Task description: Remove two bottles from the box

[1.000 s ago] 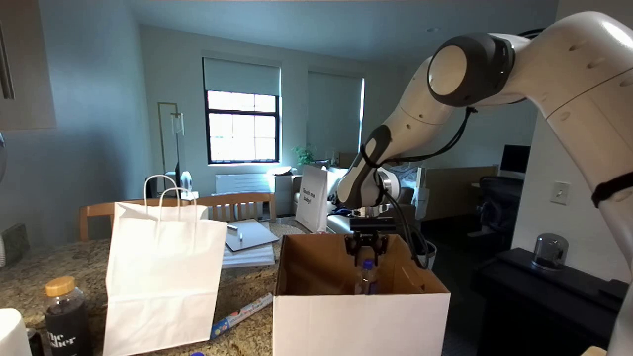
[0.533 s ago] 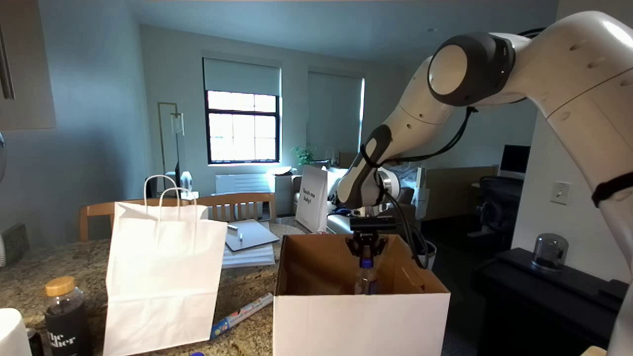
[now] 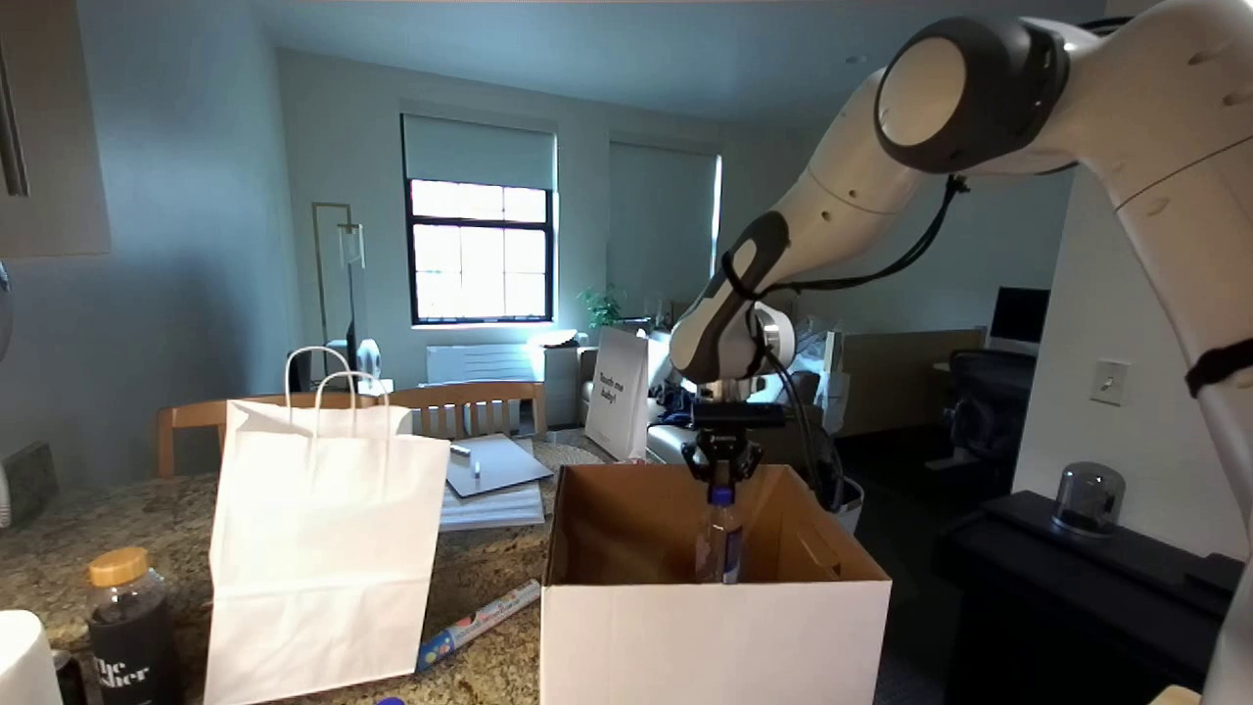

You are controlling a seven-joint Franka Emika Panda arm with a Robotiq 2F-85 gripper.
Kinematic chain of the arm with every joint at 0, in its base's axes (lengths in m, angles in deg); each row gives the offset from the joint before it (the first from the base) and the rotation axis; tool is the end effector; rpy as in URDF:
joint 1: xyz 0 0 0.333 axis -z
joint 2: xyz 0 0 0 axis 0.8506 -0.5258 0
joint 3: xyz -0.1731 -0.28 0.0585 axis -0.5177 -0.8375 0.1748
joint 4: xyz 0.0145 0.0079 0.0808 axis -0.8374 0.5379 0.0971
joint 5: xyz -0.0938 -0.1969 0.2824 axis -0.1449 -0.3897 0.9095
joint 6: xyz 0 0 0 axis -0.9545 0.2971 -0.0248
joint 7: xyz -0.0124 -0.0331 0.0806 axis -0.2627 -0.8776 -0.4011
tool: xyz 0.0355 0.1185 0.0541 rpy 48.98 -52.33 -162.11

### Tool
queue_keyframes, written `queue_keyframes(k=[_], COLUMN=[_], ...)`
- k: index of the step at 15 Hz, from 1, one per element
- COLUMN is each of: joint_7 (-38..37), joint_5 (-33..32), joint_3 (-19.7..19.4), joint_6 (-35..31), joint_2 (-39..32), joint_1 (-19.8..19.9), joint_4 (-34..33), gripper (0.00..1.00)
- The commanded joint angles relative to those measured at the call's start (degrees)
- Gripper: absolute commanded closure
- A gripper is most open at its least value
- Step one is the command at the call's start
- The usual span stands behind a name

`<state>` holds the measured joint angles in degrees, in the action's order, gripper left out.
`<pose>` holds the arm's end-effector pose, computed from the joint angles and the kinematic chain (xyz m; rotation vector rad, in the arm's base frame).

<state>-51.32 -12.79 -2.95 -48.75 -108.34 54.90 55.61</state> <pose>0.5998 -0.0489 0.2401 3.0071 -0.8065 -0.0390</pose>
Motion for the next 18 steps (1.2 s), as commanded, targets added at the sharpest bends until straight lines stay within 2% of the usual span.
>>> queue_keyframes(k=[1, 4, 7, 11, 14, 18], joint_7=[2.2, -0.7, -6.4, -10.1, -12.5, -16.2], joint_5=[-1.2, -3.9, -10.3, -12.0, -11.5, -13.4], joint_3=[0.8, 1.0, 2.8, 9.8, 16.5, 24.4], joint_6=[1.9, 4.8, 12.0, 22.4, 29.2, 32.0], joint_2=[13.1, 21.7, 29.0, 36.5, 38.2, 37.6], joint_1=[0.7, -0.1, -0.7, -1.5, -3.8, -7.5], joint_4=[7.3, 9.2, 7.8, 4.4, 0.3, -3.2], gripper=[0.85, 0.86, 0.86, 0.86, 0.86, 0.86])
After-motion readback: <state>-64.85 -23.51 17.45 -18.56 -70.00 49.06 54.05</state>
